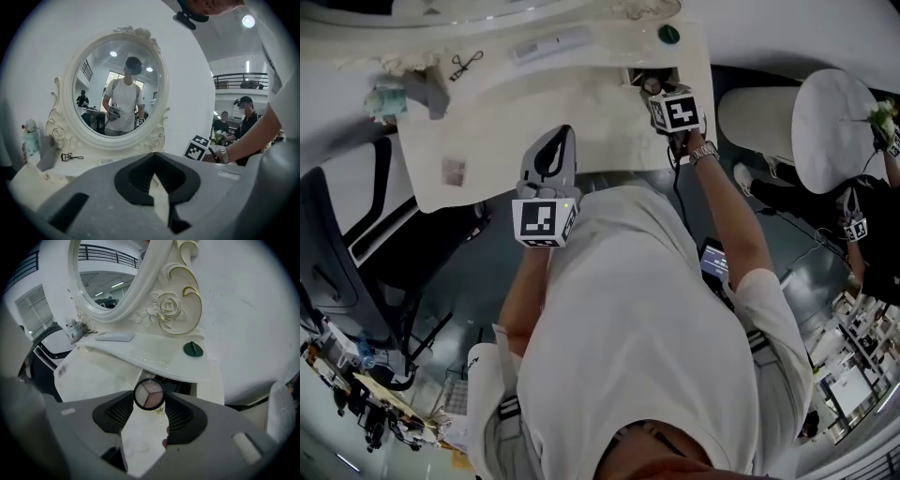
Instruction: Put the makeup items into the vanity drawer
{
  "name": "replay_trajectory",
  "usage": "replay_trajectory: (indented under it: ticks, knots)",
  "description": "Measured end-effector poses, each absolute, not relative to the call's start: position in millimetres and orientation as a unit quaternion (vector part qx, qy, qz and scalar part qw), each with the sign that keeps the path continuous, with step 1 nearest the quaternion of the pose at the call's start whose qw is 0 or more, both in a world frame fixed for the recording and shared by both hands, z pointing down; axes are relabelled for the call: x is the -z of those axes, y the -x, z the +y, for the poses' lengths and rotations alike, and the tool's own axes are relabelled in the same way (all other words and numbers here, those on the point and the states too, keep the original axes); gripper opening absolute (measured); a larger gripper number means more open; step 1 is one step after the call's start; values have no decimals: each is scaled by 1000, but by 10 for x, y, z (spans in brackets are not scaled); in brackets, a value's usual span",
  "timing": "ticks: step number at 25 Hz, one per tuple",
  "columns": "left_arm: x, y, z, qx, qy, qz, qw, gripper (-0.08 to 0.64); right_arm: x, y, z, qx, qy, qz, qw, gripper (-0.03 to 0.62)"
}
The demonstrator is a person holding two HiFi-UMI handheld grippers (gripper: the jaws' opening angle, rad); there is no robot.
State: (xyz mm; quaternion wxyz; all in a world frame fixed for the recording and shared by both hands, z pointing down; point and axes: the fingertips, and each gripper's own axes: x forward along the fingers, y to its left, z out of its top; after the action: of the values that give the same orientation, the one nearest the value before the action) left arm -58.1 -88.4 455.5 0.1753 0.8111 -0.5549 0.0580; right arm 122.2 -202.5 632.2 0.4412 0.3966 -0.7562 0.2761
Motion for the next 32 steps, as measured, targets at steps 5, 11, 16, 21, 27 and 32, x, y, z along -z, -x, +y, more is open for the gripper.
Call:
replay_trajectory:
  ticks: [5, 11, 16, 21, 27, 32]
  knots:
    - [-4592, 644, -950, -57, -797, -573, 182, 6, -6411, -1135, -2148, -284, -369, -759, 456, 221]
    - [-4592, 728, -1061, -52, -782, -593, 183, 6, -6553, -1050, -2197, -301, -336, -759, 469, 221]
    - [-4665, 795, -1095, -57, -772, -604, 189, 6, -6641, -982, -2257, -327, -328, -762, 452, 221]
    - [-4704, 804, -1107, -63, -769, -607, 192, 6, -6624, -930, -2306, -306, -340, -781, 425, 221]
    - [-4712, 782, -1081, -68, -771, -603, 191, 6, -6620, -947, -2327, -301, -361, -787, 399, 243]
    - [-4703, 777, -1056, -70, -774, -600, 188, 6, -6607, -997, -2326, -307, -375, -783, 390, 252]
